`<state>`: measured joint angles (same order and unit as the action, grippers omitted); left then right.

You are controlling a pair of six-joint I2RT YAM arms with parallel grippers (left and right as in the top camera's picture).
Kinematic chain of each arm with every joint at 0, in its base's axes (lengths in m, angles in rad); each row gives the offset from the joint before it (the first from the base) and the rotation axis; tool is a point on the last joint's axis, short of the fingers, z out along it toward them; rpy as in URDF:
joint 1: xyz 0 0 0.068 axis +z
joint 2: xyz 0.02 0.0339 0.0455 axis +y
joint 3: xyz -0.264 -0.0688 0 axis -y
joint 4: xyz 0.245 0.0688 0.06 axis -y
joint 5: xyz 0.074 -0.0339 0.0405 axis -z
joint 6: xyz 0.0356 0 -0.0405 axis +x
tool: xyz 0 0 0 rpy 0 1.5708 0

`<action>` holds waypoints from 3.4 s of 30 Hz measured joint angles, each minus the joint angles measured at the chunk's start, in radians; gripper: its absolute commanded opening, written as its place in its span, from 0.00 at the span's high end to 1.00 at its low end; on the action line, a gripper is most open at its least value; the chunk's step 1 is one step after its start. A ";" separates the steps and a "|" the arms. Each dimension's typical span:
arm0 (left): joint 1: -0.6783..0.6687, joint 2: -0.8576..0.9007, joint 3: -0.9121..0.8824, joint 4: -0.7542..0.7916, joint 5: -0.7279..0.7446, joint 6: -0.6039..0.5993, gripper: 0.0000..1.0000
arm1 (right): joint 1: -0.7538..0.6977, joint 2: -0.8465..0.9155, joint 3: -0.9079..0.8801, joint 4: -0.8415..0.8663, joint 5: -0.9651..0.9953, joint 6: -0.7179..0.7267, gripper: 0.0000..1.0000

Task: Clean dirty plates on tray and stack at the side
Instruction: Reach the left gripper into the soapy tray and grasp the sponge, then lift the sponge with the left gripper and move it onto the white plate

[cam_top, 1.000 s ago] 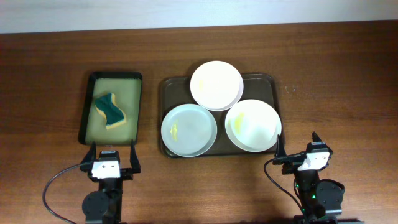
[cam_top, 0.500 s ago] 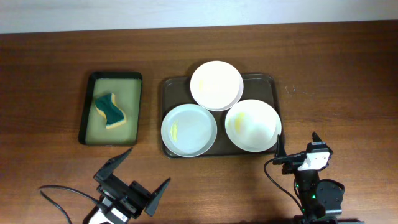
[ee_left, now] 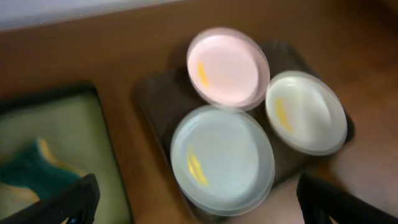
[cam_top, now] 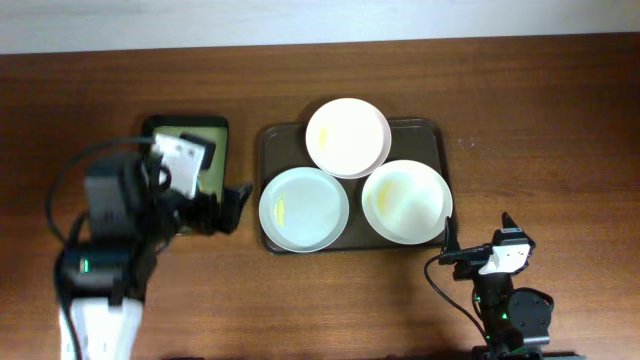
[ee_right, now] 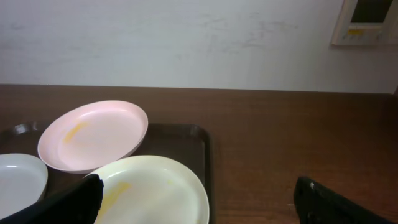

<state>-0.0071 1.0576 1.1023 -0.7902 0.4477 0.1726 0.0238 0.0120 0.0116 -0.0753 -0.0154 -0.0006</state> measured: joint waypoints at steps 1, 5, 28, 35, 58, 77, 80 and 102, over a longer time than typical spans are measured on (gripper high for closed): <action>0.000 0.085 0.074 -0.062 0.003 0.004 0.01 | 0.000 0.000 0.000 0.000 0.000 0.000 0.02; 0.003 0.291 0.251 -0.214 -0.060 0.005 0.01 | 0.000 0.000 0.000 0.000 0.000 0.001 0.02; 0.095 0.844 0.291 -0.033 -0.501 -0.455 0.04 | 0.000 0.000 0.000 0.000 0.000 0.000 0.02; 0.122 0.990 0.291 0.034 -0.499 -0.461 0.30 | 0.000 0.000 0.000 0.000 0.000 0.001 0.02; 0.140 0.996 0.294 0.122 -0.496 -0.469 1.00 | 0.000 0.000 0.000 0.000 0.000 0.000 0.02; 0.141 0.677 0.419 -0.045 -0.377 -0.469 1.00 | 0.000 0.000 0.000 0.000 0.000 0.000 0.02; 0.142 0.794 0.330 0.031 -0.375 -0.469 1.00 | 0.000 -0.001 0.000 0.000 0.000 0.000 0.02; 0.141 0.721 0.442 -0.264 -0.398 -0.452 1.00 | 0.000 -0.001 0.000 0.000 0.000 0.001 0.02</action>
<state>0.1341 1.7786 1.5444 -1.0546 0.0494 -0.2798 0.0238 0.0109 0.0116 -0.0753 -0.0151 0.0002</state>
